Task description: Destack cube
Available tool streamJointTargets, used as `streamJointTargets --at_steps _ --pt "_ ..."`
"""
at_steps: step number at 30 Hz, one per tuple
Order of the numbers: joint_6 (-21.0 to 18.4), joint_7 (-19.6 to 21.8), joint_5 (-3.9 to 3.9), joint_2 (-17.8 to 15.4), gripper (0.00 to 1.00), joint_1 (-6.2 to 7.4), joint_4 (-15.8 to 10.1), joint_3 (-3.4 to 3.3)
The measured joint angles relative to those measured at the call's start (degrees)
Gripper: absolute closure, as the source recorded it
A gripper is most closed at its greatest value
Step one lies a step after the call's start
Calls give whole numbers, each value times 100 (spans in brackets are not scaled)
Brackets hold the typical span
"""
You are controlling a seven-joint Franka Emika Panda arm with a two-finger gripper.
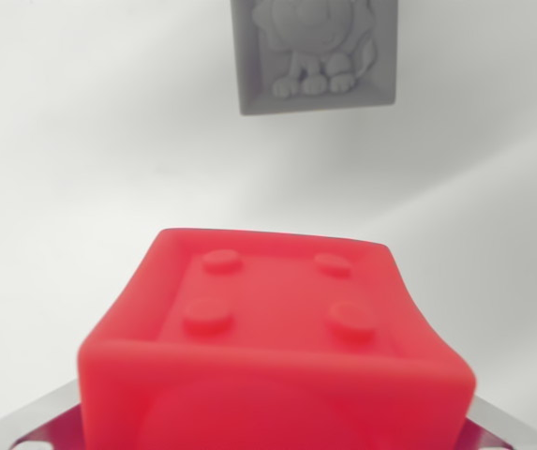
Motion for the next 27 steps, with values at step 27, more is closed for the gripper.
streamJointTargets --at_steps 27 --pt "579 586 0 186 100 383 -392 0"
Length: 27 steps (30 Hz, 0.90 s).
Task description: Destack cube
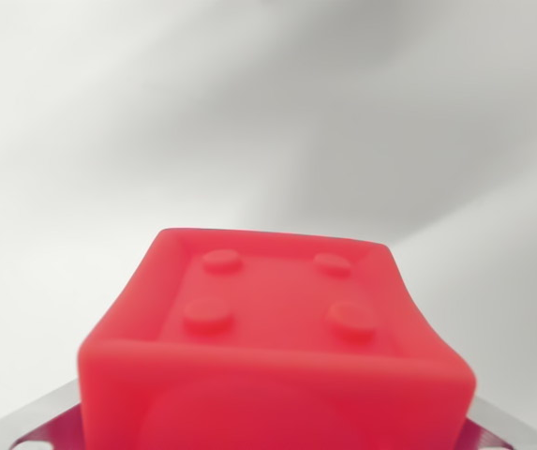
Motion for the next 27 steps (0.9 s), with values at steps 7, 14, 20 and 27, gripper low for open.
streamJointTargets --at_steps 7,14,20,27 --pt "135 146 0 60 100 96 -75 0" --pt "367 175 0 297 100 125 -71 -1" --pt "595 175 0 589 100 125 -27 -2" --pt "784 175 0 829 100 125 37 -2"
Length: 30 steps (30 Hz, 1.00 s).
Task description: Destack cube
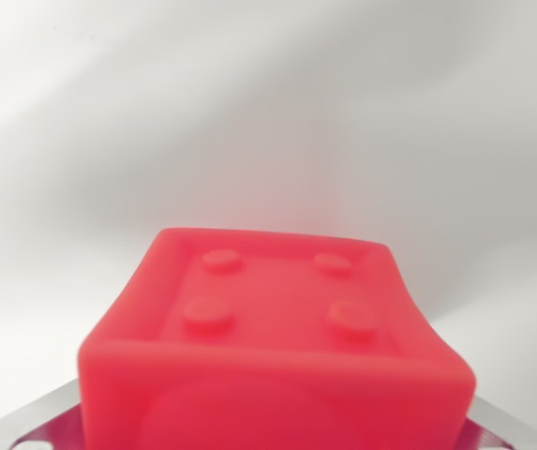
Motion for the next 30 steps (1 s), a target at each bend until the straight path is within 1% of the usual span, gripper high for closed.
streamJointTargets --at_steps 8,17,18,30 --pt "146 0 0 215 100 0 65 0" --pt "232 0 0 325 100 0 93 0" --pt "234 0 0 329 0 0 95 0" --pt "236 0 0 330 0 0 100 0"
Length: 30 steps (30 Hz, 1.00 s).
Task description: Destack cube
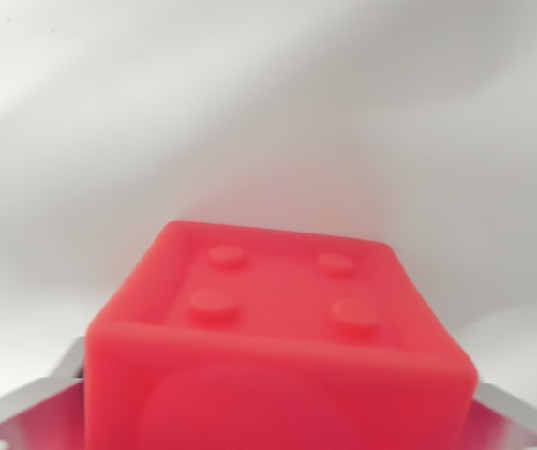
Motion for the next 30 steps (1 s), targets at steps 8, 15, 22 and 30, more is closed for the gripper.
streamJointTargets --at_steps 8,15,22,30 --pt "0 0 0 0 0 0 1 0" --pt "0 0 0 0 0 0 1 0" --pt "0 0 0 0 0 0 1 0" --pt "-40 0 0 -84 0 0 -23 0"
